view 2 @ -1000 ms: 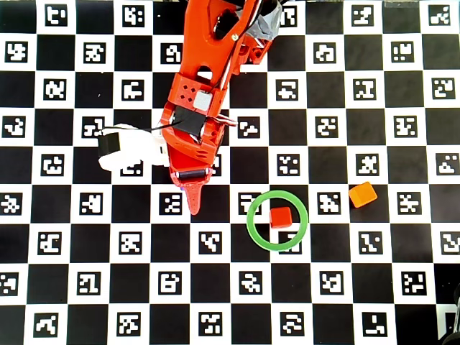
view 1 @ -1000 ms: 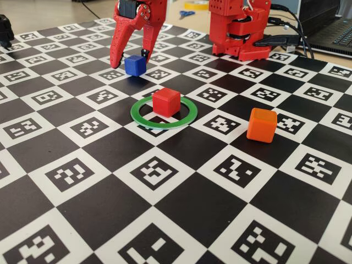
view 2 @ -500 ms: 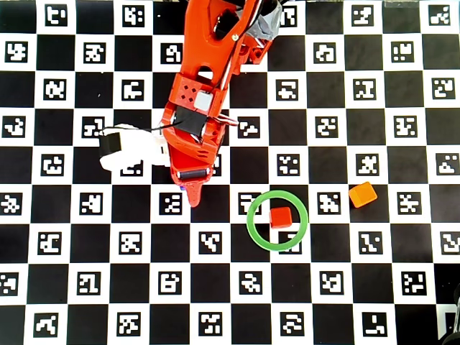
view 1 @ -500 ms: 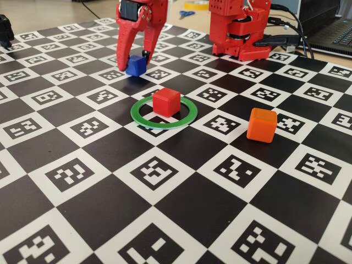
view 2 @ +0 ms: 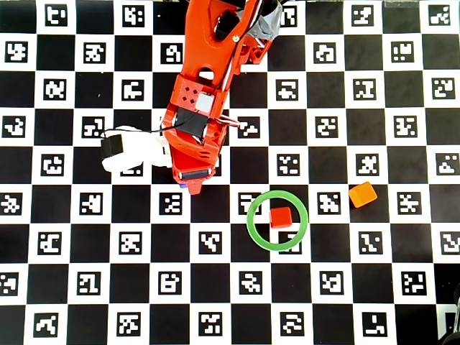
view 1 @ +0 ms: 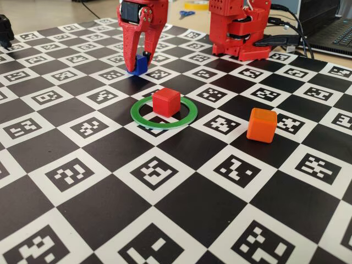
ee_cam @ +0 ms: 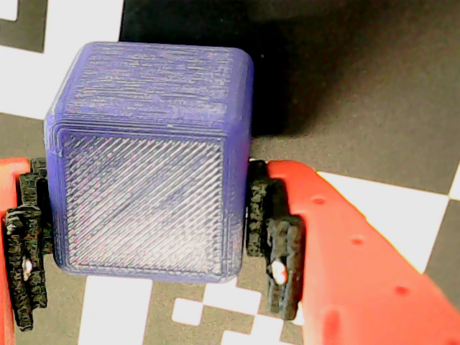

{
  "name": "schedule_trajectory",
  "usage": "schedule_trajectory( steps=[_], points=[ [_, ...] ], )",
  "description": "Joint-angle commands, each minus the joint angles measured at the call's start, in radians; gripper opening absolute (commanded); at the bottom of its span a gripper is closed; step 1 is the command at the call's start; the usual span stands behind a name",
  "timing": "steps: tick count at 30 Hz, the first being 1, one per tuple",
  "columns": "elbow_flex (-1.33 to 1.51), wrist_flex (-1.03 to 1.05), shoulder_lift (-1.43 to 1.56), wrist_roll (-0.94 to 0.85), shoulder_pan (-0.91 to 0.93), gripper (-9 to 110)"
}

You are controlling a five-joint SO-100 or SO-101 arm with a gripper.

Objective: Grab the red cube then put it in the green circle then put the blue cube on top and finally the orange cube on top

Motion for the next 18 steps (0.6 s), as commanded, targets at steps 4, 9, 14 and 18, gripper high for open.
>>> schedule_trajectory(
  steps=[4,9,14,18],
  points=[
    [-0.014,-0.005,0.012,-0.009,-0.011,16],
    [-0.025,0.014,0.02,-0.011,-0.011,15],
    [-0.071,0.086,0.041,-0.006,-0.008,14],
    [-0.115,0.143,0.064,-0.003,0.005,13]
  ],
)
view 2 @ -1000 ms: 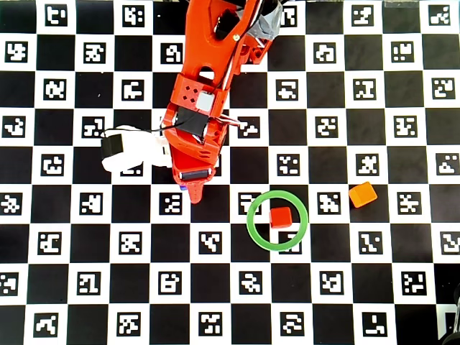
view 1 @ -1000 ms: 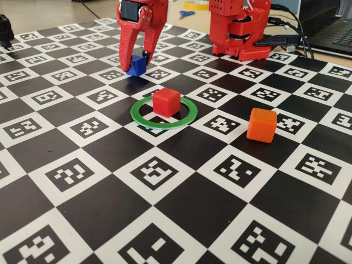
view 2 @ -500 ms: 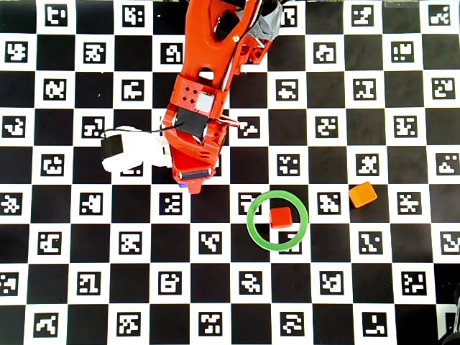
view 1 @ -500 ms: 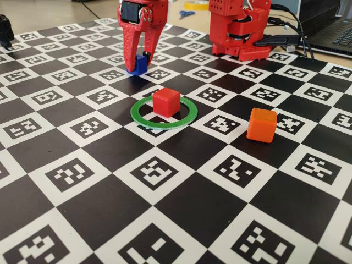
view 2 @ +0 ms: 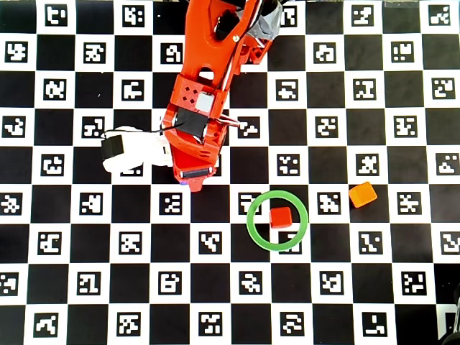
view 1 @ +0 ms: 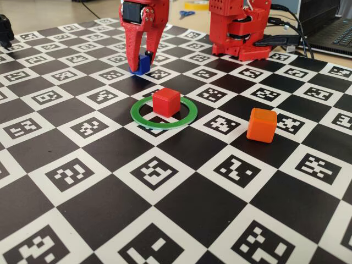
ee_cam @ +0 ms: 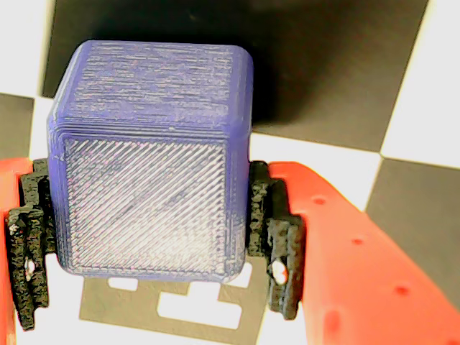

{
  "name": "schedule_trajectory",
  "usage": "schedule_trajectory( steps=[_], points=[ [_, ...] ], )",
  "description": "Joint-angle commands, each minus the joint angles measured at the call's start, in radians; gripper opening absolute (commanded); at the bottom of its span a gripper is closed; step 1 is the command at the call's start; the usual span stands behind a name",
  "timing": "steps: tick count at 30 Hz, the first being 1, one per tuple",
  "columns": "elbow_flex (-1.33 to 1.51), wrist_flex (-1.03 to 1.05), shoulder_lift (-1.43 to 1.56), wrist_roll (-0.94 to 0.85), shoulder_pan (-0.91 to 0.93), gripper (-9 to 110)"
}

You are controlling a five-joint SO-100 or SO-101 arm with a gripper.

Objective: Grab the red cube then put it in the green circle then put the blue cube on top and finally the orange cube on top

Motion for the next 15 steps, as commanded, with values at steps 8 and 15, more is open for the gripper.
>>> schedule_trajectory(
  steps=[8,15],
  points=[
    [-0.192,0.167,0.087,0.009,0.006,13],
    [-0.299,0.31,0.133,0.015,0.008,12]
  ],
)
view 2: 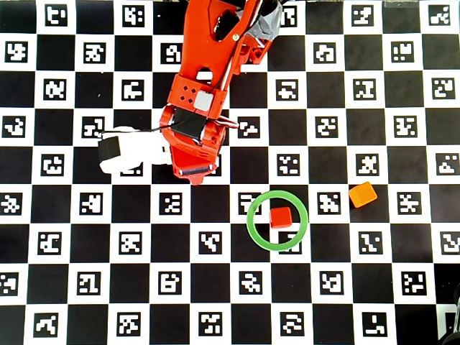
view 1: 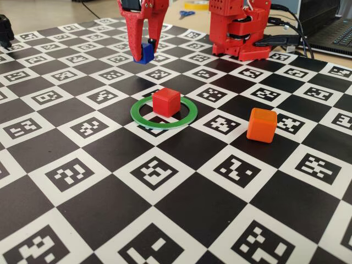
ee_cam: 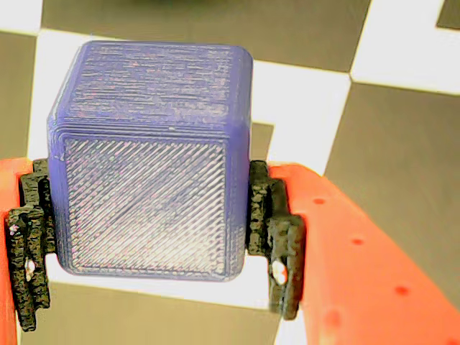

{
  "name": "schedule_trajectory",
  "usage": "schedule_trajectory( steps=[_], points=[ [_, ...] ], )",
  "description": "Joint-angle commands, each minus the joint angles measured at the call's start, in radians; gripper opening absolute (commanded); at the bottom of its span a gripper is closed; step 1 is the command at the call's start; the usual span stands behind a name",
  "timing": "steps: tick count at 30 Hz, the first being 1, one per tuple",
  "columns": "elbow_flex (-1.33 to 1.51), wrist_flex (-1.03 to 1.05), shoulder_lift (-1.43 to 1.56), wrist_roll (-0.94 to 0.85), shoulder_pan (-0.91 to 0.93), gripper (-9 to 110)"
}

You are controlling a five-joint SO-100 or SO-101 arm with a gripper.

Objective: Grab the red cube then put it in the green circle then put the blue cube on top and finally the orange cube on top

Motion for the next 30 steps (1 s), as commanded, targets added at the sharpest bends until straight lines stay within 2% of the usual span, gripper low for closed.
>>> schedule_trajectory(
  steps=[1,16,30],
  points=[
    [-0.13,0.078,0.106,0.012,0.006,12],
    [-0.219,0.222,0.167,0.044,-0.043,12],
    [-0.345,0.362,0.184,0.201,-0.222,12]
  ],
)
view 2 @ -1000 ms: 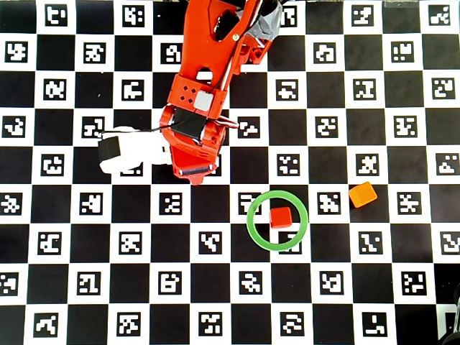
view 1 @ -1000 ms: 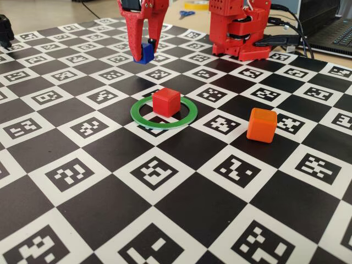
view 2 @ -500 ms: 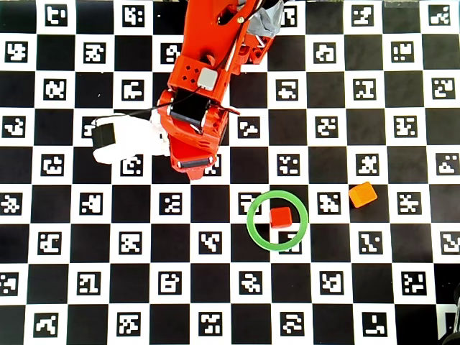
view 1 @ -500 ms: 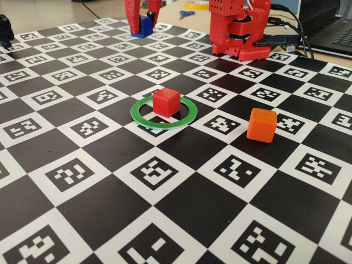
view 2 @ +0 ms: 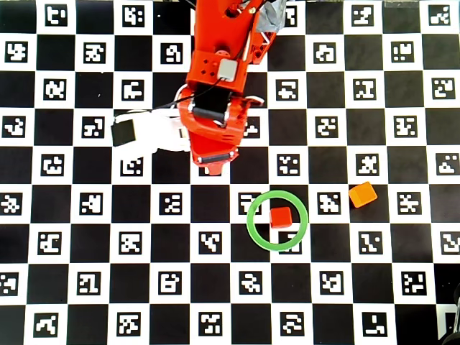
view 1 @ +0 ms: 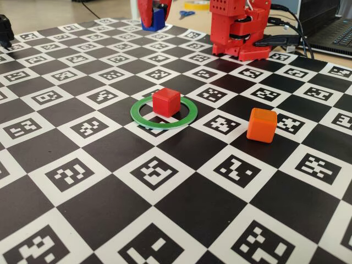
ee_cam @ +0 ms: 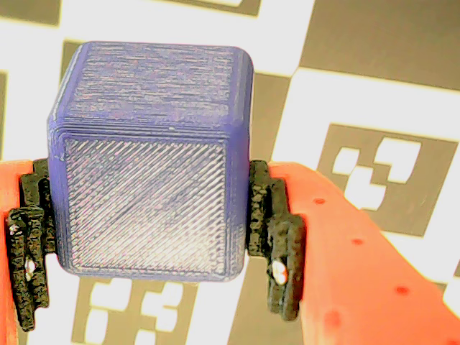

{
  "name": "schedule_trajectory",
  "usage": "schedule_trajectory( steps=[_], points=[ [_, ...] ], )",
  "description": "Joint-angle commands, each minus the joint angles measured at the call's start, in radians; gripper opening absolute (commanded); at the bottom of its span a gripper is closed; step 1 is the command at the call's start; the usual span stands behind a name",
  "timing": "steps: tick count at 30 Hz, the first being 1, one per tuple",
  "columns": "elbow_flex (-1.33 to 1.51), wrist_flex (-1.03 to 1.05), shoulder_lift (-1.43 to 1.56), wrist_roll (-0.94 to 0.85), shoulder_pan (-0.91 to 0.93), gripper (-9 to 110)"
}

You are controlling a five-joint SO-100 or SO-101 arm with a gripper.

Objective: Grab the red cube then put it in the green circle then put the blue cube on top and finally the orange cube on top

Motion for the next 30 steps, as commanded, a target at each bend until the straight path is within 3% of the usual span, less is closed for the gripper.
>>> schedule_trajectory(
  steps=[1,30],
  points=[
    [-0.138,0.034,0.038,0.044,-0.044,12],
    [-0.603,0.121,-0.428,0.354,-0.357,10]
  ],
)
